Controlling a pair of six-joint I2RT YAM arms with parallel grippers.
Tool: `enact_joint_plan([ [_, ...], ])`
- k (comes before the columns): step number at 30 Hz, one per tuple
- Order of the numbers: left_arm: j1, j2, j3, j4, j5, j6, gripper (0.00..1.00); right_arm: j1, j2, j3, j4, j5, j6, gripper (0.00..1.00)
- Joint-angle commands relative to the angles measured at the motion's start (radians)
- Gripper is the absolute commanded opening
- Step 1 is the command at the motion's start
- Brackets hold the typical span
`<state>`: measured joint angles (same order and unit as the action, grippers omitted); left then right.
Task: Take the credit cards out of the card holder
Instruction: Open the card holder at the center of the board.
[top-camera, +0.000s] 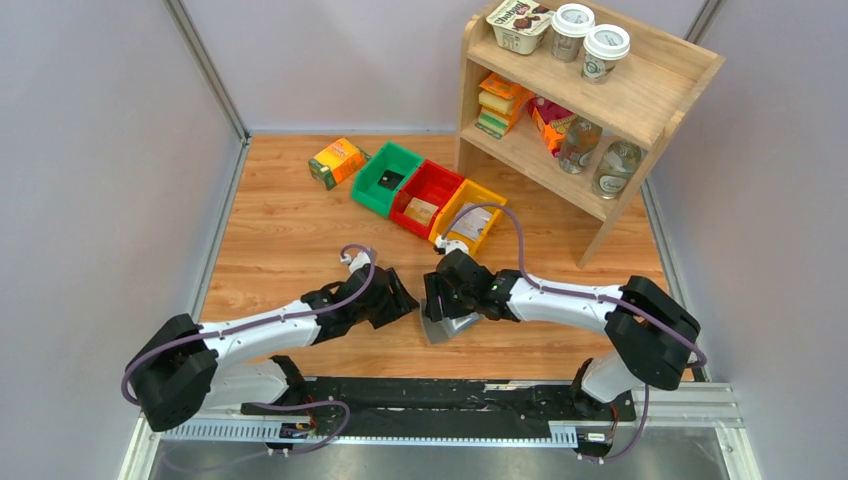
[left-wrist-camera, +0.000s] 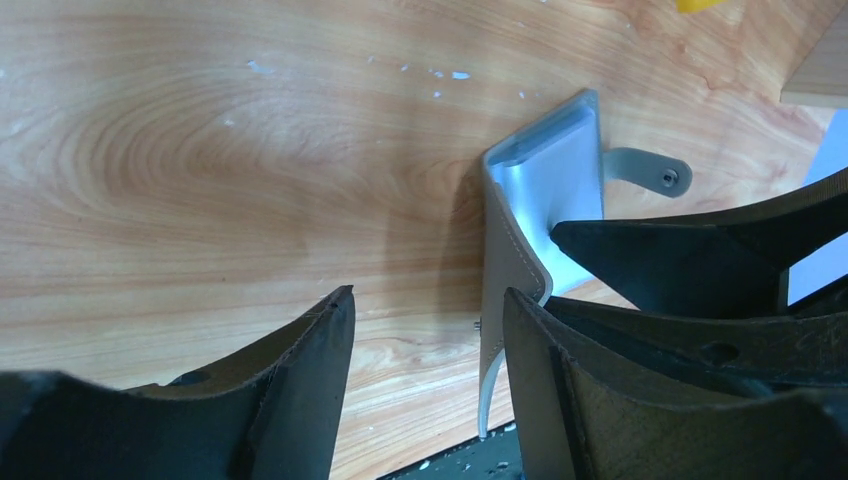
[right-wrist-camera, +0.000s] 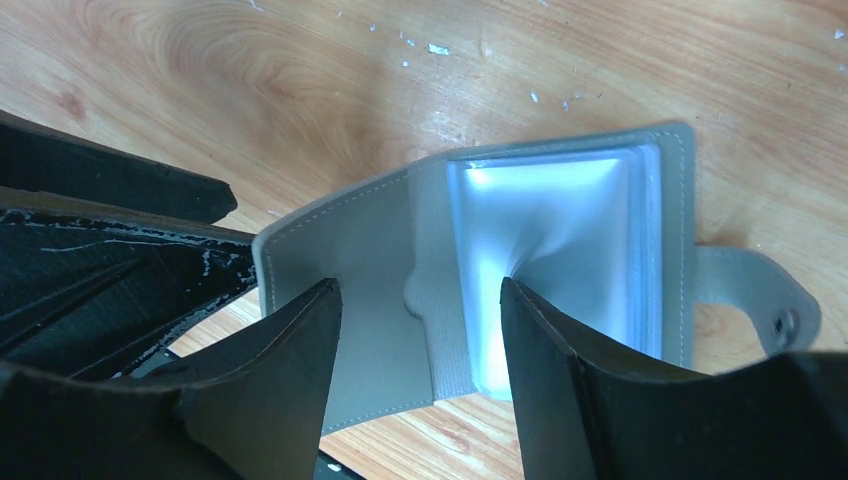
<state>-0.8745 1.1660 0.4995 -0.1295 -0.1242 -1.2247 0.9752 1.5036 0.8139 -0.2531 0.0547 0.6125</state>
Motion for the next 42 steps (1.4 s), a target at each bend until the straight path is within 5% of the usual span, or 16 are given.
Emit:
enact_joint_plan([
  [1,0.0,-0.058,-0.07,0.123,0.02,-0.105,0.63,0.011,0.026,0.044,0.003,0.014,0.003,0.62],
  [8,0.0,-0.085,-0.105,0.169,0.003,-0.119,0.55,0.01,0.043,0.05,-0.005,0.023,0.009,0.6],
  [19,0.0,-0.081,-0.136,0.203,0.0,-0.111,0.3,0.01,0.053,0.053,-0.008,0.028,0.013,0.6],
  [21,0.0,-0.095,-0.147,0.209,-0.003,-0.113,0.3,0.01,0.053,0.05,-0.008,0.028,0.015,0.6],
  [25,0.0,-0.156,-0.179,0.209,-0.038,-0.116,0.53,0.008,0.055,0.051,-0.009,0.033,0.016,0.6],
  [29,0.0,-0.203,-0.197,0.215,-0.052,-0.114,0.61,0.008,0.06,0.05,-0.009,0.033,0.018,0.6],
  [39,0.0,-0.037,-0.144,0.274,0.008,-0.096,0.62,0.005,0.064,0.048,-0.008,0.028,0.02,0.6],
  [42,0.0,0.023,-0.122,0.283,0.017,-0.087,0.54,0.002,0.058,0.045,-0.002,0.025,0.02,0.6],
])
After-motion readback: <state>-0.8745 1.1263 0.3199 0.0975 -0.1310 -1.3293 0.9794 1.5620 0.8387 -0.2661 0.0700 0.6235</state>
